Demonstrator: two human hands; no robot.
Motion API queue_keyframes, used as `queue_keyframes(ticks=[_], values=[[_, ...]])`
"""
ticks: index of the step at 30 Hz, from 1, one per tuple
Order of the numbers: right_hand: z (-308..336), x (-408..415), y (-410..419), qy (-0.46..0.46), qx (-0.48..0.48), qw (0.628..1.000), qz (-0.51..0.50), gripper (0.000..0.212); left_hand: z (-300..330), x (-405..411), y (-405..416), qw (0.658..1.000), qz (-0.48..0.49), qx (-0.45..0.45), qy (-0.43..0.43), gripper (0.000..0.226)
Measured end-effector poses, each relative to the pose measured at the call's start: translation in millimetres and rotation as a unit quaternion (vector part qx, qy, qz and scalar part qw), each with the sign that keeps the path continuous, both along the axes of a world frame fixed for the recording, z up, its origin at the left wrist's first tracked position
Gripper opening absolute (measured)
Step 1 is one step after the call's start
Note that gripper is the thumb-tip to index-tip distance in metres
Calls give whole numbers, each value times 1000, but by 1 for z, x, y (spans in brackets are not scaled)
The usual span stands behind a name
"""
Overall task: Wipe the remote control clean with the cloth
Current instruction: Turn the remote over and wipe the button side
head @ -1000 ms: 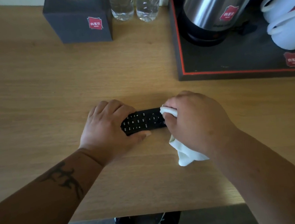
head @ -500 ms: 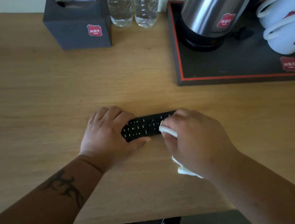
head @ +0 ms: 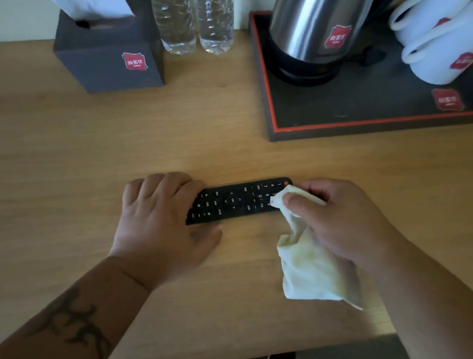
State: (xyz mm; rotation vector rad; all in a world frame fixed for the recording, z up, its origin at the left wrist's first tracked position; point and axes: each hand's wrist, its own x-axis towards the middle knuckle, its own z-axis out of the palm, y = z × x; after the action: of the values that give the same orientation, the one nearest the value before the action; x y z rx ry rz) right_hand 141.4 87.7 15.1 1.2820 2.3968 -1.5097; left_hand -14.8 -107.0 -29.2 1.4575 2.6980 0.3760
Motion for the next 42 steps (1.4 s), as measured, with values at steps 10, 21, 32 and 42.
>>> queue_keyframes(ticks=[10, 21, 32, 42], values=[[9, -13, -2, 22, 84, 996, 35, 15, -16, 30, 35, 999, -9, 27, 42, 56], [12, -19, -29, -84, 306, 925, 207, 21, -16, 31, 36, 999, 1, 39, 37, 59], [3, -18, -26, -61, 340, 920, 185, 19, -17, 30, 36, 999, -4, 27, 37, 61], [-5, -35, -17, -57, 332, 931, 143, 22, -18, 31, 36, 999, 15, 19, 28, 58]])
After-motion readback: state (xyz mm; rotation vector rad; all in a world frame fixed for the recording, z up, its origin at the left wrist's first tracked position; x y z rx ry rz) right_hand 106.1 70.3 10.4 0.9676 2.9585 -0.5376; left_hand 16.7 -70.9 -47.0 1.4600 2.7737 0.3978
